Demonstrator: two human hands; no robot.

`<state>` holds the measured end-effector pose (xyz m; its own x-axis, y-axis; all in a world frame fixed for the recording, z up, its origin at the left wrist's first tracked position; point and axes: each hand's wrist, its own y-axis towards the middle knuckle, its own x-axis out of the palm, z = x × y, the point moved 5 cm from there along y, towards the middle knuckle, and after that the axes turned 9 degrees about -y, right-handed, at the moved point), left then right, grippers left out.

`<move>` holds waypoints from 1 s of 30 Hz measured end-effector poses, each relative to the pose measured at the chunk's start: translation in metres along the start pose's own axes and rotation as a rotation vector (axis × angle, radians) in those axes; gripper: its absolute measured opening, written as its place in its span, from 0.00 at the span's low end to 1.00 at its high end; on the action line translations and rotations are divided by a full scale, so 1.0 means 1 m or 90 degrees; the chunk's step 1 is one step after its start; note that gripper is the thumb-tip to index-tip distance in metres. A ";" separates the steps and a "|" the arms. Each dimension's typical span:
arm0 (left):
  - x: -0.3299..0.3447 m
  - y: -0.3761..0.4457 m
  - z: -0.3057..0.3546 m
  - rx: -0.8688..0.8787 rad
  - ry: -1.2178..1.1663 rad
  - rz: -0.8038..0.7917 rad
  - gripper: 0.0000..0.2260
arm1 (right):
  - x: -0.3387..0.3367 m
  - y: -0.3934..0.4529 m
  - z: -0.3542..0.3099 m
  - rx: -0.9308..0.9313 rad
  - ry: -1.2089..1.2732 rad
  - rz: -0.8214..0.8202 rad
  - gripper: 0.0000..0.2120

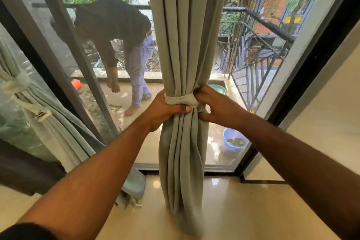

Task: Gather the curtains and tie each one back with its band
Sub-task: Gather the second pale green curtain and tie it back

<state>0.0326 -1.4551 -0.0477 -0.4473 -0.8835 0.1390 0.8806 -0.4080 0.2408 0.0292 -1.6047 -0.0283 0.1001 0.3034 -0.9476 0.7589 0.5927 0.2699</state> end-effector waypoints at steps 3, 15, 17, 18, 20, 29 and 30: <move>-0.016 0.010 -0.008 0.010 0.052 0.066 0.31 | -0.010 0.012 -0.001 -0.035 -0.101 -0.044 0.15; -0.029 0.020 -0.029 -0.031 0.057 0.131 0.28 | -0.001 0.001 0.014 0.048 0.168 -0.048 0.24; -0.029 0.023 -0.030 -0.025 0.060 0.139 0.27 | -0.001 0.004 0.011 0.048 0.170 -0.120 0.24; -0.029 0.024 -0.030 -0.022 0.063 0.147 0.26 | -0.002 0.006 0.010 0.048 0.181 -0.146 0.24; -0.030 0.027 -0.029 -0.020 0.078 0.149 0.25 | -0.008 0.010 0.009 0.042 0.198 -0.156 0.29; -0.024 0.035 -0.037 -0.026 0.065 0.155 0.25 | 0.014 -0.026 0.026 0.091 0.191 0.185 0.39; -0.024 0.035 -0.037 -0.036 0.057 0.150 0.28 | 0.017 -0.033 0.030 0.114 0.252 0.249 0.38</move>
<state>0.0797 -1.4568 -0.0787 -0.2147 -0.9718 0.0980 0.9676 -0.1979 0.1568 0.0249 -1.6412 -0.0582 0.1725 0.7500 -0.6386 0.8145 0.2560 0.5207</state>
